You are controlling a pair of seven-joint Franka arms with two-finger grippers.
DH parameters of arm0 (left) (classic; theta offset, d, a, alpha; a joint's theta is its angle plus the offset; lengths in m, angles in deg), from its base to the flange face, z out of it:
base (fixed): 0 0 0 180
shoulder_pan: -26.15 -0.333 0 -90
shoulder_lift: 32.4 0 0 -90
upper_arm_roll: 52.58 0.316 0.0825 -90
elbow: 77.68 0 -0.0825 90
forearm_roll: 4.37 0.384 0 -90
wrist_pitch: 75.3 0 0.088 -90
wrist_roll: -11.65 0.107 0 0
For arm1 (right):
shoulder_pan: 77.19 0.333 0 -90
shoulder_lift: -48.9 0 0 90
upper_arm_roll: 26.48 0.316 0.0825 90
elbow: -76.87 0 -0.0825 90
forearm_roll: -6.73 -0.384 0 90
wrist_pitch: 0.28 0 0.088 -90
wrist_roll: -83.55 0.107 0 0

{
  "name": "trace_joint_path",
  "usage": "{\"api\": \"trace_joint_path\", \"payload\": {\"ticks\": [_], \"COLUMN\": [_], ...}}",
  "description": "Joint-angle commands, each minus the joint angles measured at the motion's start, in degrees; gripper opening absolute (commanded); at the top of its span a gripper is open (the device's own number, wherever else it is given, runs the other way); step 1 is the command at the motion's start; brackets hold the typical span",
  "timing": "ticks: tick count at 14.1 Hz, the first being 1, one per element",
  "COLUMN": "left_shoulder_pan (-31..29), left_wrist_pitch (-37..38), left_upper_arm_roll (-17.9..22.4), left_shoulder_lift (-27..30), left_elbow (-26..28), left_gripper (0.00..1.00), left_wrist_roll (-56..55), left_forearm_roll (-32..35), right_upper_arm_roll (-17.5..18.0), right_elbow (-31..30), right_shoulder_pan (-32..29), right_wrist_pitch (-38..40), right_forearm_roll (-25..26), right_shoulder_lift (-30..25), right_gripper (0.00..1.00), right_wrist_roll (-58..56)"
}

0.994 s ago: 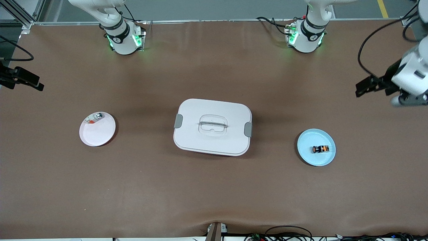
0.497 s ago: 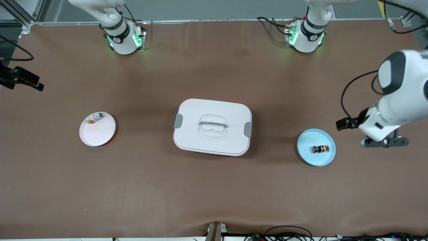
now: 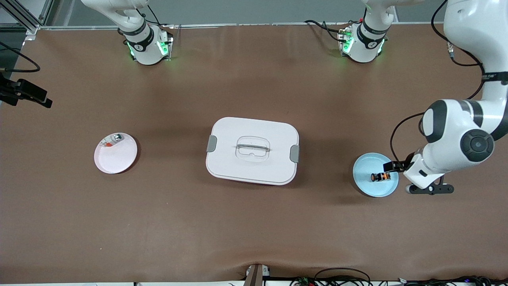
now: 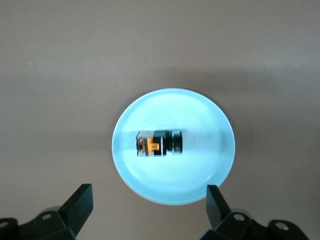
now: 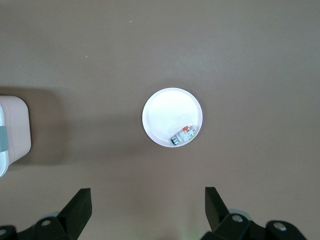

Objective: Transfer orange switch to right arm and place
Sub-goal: 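Move the left gripper down over the orange switch on the blue plate, then close the left gripper on the orange switch and lift it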

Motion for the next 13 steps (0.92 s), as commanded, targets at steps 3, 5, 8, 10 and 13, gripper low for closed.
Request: {"api": "trace_joint_path", "payload": {"ticks": [3, 5, 8, 10, 13], "left_shoulder_pan": [-1.49, -1.67, -2.02, -2.02, -1.93], "left_wrist_pitch": [-12.91, -15.2, -17.66, -18.99, -19.69], "left_upper_arm_roll": [0.04, 0.13, 0.04, 0.04, 0.04], "left_shoulder_lift": [-2.51, -4.0, -5.24, -6.12, -7.0], "left_elbow": [6.43, 6.97, 7.58, 7.94, 7.94], "left_gripper": [1.0, 1.0, 1.0, 1.0, 1.0], "left_wrist_roll": [-0.7, -0.79, -0.79, -0.88, -0.88], "left_forearm_roll": [1.07, 1.07, 1.16, 1.07, 1.07], "right_upper_arm_roll": [0.47, 0.47, 0.47, 0.47, 0.47], "right_elbow": [1.12, 1.12, 1.12, 1.12, 1.12], "right_shoulder_pan": [-0.37, -0.28, -0.28, -0.2, -0.19], "right_wrist_pitch": [0.77, 0.77, 0.77, 0.77, 0.69], "right_forearm_roll": [0.91, 0.91, 0.91, 0.91, 0.91], "right_shoulder_lift": [0.37, 0.37, 0.37, 0.37, 0.37], "right_gripper": [1.0, 1.0, 1.0, 1.0, 1.0], "right_wrist_roll": [-0.03, 0.06, 0.06, 0.06, 0.06]}}
